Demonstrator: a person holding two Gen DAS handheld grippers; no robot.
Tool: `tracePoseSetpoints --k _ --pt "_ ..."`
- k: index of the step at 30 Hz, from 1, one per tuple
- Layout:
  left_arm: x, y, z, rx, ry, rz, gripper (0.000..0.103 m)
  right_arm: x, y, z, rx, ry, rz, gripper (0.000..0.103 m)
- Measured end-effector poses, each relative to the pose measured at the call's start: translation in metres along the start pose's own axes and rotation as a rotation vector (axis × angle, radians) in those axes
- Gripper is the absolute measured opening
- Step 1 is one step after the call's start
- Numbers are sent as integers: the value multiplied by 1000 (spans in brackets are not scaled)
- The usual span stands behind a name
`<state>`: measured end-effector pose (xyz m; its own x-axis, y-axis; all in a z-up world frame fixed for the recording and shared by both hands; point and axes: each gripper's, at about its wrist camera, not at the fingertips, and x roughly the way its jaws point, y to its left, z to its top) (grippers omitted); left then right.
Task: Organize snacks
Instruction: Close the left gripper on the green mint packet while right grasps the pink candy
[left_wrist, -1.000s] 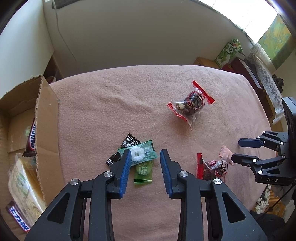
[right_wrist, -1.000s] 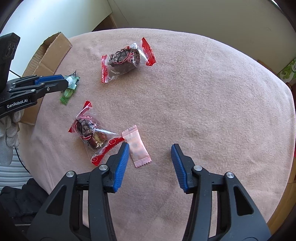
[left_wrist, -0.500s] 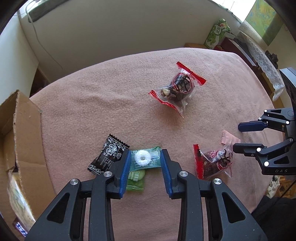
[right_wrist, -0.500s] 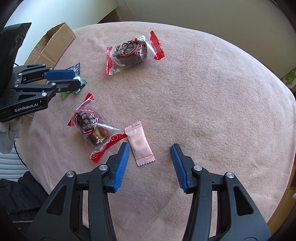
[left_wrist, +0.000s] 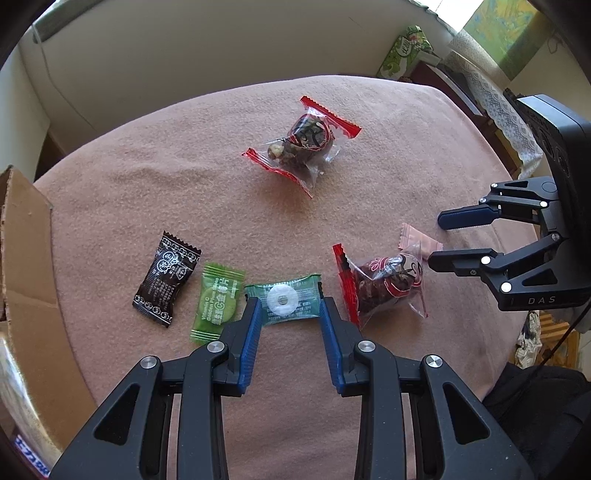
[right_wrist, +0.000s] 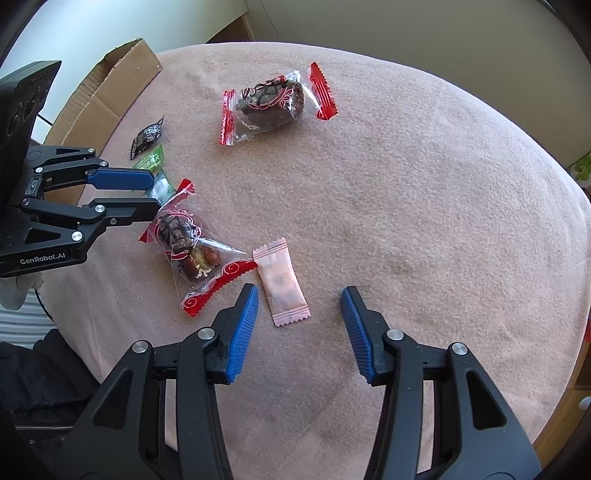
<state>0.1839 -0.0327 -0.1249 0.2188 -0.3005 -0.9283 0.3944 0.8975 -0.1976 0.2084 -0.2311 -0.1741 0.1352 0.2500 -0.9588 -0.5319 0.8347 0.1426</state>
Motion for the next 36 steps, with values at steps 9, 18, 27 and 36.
tracePoseSetpoints --k 9,18,27,36 --pt "13 -22 7 232 71 77 31 4 10 0 -87 21 -29 50" --pt "23 -15 31 247 93 92 31 2 2 -1 -67 13 -18 50" --pt "21 7 39 159 69 17 26 4 1 5 -80 11 -22 45" --pt "15 7 24 73 12 32 11 5 -1 7 -80 11 -46 19"
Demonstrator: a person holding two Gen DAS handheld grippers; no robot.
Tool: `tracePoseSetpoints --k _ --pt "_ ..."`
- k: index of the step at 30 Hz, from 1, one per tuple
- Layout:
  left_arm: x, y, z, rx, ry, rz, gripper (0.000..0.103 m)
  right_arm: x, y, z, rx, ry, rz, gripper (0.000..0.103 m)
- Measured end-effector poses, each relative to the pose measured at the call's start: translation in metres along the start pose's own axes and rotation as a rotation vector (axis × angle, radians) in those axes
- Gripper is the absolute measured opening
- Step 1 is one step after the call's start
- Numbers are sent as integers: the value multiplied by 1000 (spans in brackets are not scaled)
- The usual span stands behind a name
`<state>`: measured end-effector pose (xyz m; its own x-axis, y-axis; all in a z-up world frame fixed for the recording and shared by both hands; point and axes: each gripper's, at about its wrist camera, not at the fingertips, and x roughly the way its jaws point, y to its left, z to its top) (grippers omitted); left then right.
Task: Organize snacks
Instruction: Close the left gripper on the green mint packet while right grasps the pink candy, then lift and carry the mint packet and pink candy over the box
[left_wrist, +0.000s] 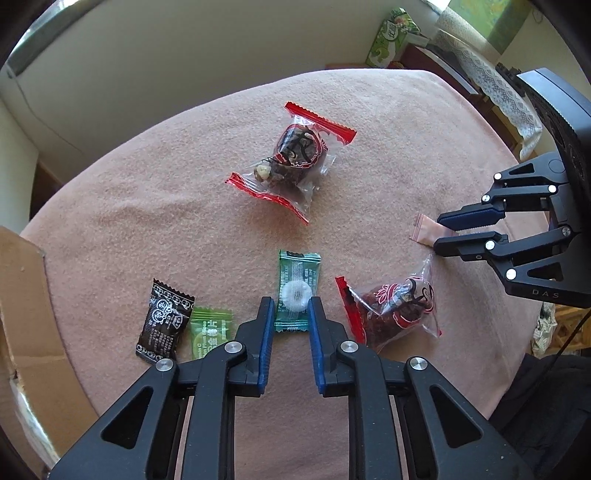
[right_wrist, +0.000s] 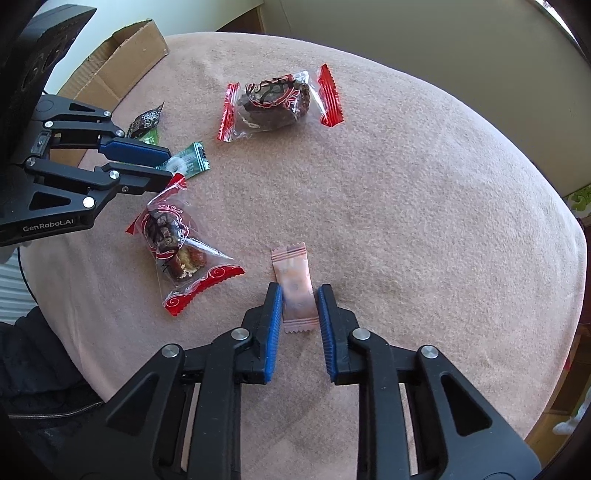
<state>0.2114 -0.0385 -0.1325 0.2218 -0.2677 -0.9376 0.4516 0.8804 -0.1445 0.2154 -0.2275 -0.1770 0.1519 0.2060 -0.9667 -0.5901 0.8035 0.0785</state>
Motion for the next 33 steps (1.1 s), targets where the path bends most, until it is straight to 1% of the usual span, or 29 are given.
tracePoseSetpoints --k 3,6,9,11,12,14,15,17,20,21,22,24,27,33 --pt "-4 4 -9 -65 -24 -9 11 -3 -4 -5 28 -11 3 14" --pt "-10 9 -16 -103 -42 -22 11 -4 -4 -7 40 -14 3 13" --pt "-11 9 -16 -111 -36 -31 11 -4 -5 -8 41 2 17 13" --pt "-10 2 -12 -92 -27 -18 13 -3 -5 -8 49 6 25 17" --pt "-9 0 -12 -86 -20 -10 16 -2 -4 -8 47 5 25 20" --pt "-7 -4 -9 -83 -11 -12 25 -1 1 -7 36 6 3 20" --pt "-7 -7 -8 -83 -12 -8 26 1 5 -4 24 8 -11 22" --pt "-4 -10 -4 -83 -10 8 26 4 14 -2 -2 13 -33 27" --pt "-1 -15 3 -73 -14 47 26 7 26 -1 -43 17 -87 28" --pt "1 -19 5 -57 -14 65 24 7 28 -1 -47 19 -98 27" --pt "2 -22 5 -36 -15 91 21 8 30 0 -46 18 -104 26" --pt "3 -28 5 -10 -20 110 20 8 31 0 -46 13 -119 21" --pt "1 -24 1 -40 -28 94 19 8 32 0 -24 4 -108 20" --pt "-6 -24 -4 -83 -49 79 19 1 21 -3 25 -24 -72 20"
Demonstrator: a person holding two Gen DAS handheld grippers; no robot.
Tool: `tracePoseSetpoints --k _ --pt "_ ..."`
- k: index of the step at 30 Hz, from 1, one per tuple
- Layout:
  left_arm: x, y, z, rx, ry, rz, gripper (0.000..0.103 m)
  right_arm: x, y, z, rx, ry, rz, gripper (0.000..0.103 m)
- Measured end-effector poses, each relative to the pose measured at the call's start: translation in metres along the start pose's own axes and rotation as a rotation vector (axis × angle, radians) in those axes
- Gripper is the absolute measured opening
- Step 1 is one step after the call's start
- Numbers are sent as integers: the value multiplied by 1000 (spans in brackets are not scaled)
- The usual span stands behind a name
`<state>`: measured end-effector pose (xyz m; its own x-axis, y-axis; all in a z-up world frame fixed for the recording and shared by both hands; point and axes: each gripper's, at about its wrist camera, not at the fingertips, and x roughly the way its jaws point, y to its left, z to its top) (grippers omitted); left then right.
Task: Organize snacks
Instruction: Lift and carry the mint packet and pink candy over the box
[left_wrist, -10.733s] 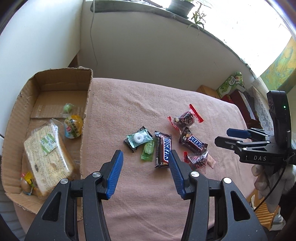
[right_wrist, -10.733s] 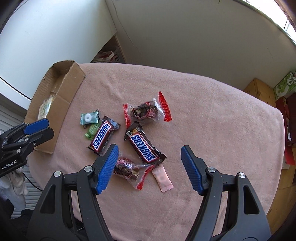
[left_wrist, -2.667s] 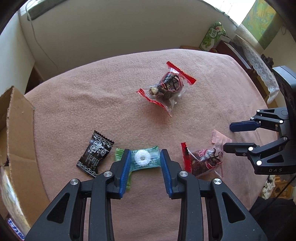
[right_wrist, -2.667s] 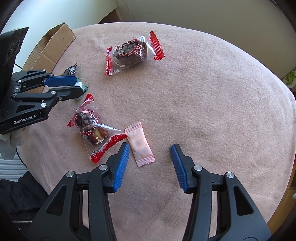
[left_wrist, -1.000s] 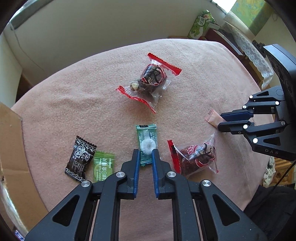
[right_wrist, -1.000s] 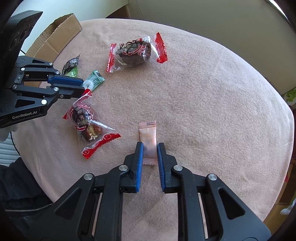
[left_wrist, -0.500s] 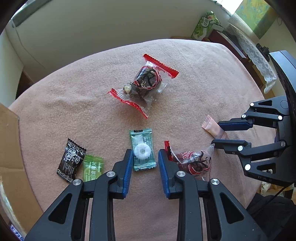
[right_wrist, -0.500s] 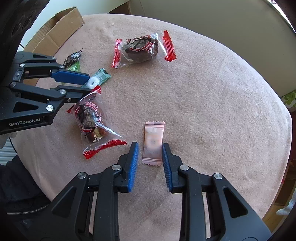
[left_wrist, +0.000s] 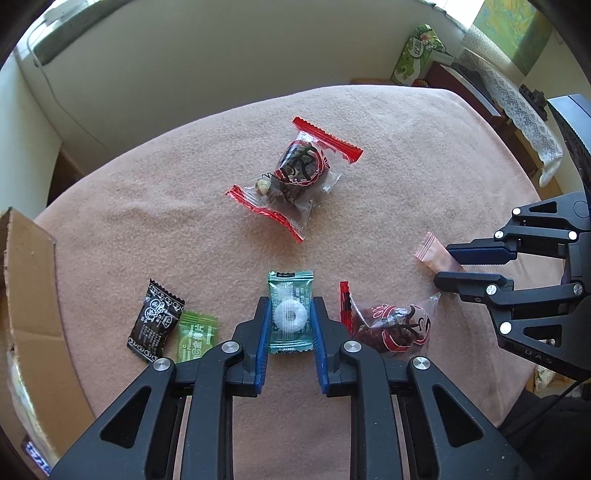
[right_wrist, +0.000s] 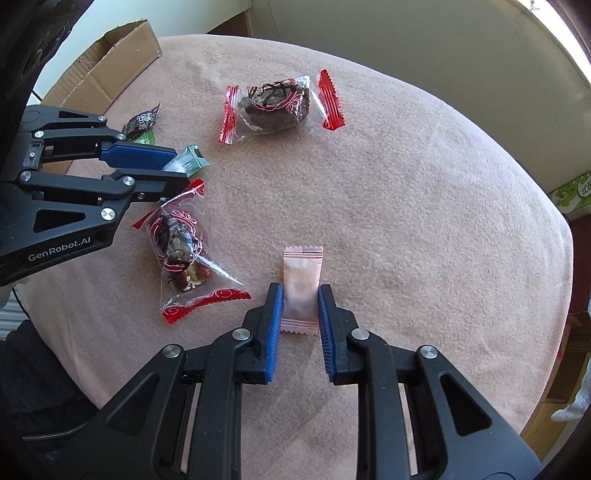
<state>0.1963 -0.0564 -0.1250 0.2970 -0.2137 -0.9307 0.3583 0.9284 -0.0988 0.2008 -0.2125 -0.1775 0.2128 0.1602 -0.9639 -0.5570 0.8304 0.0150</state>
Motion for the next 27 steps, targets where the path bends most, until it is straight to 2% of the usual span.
tracePoseSetpoints --k 9,14,27 --pt "-30 12 -8 -66 -60 -30 19 -24 -16 -4 70 -54 39 20" --pt "-49 15 -9 -104 -103 -40 19 -46 -16 -3 68 -88 45 20" --pt "-90 42 -24 -217 -198 2 19 -77 30 50 -32 -183 88 20"
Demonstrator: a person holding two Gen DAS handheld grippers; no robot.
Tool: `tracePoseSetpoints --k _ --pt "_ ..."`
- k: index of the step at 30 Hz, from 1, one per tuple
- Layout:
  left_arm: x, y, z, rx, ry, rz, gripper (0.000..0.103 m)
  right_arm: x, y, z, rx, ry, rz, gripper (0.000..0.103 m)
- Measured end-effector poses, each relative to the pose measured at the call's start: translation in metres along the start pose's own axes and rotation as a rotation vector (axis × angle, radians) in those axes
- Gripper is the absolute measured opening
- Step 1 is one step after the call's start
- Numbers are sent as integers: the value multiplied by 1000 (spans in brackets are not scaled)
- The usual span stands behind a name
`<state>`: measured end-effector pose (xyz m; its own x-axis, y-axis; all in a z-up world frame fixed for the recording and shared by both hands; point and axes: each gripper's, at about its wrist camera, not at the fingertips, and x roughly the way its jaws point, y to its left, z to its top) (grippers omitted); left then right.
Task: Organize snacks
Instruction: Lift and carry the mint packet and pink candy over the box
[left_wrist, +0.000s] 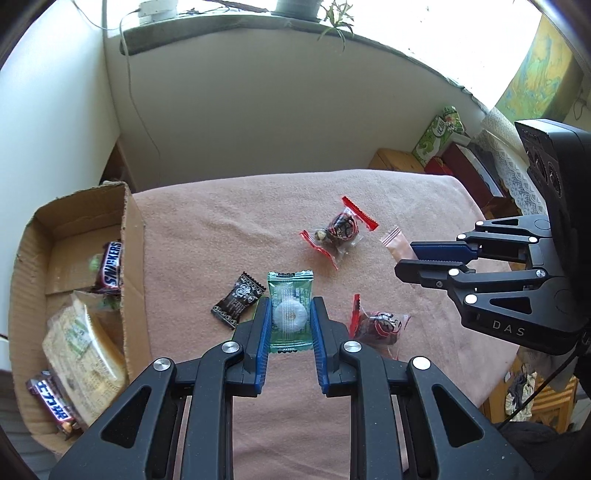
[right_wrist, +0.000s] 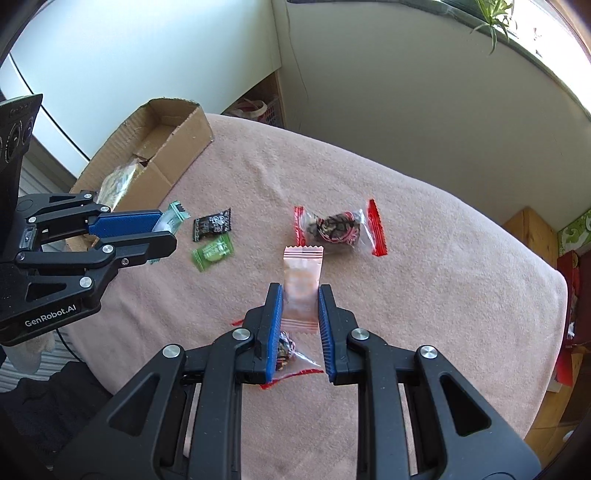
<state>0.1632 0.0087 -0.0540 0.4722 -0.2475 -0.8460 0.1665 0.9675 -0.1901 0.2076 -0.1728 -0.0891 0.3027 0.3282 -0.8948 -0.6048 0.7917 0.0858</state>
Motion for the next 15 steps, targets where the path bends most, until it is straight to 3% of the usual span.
tracePoseSetpoints --k 15 --pt "-35 79 -17 -208 -82 106 19 12 71 72 -165 -46 49 20"
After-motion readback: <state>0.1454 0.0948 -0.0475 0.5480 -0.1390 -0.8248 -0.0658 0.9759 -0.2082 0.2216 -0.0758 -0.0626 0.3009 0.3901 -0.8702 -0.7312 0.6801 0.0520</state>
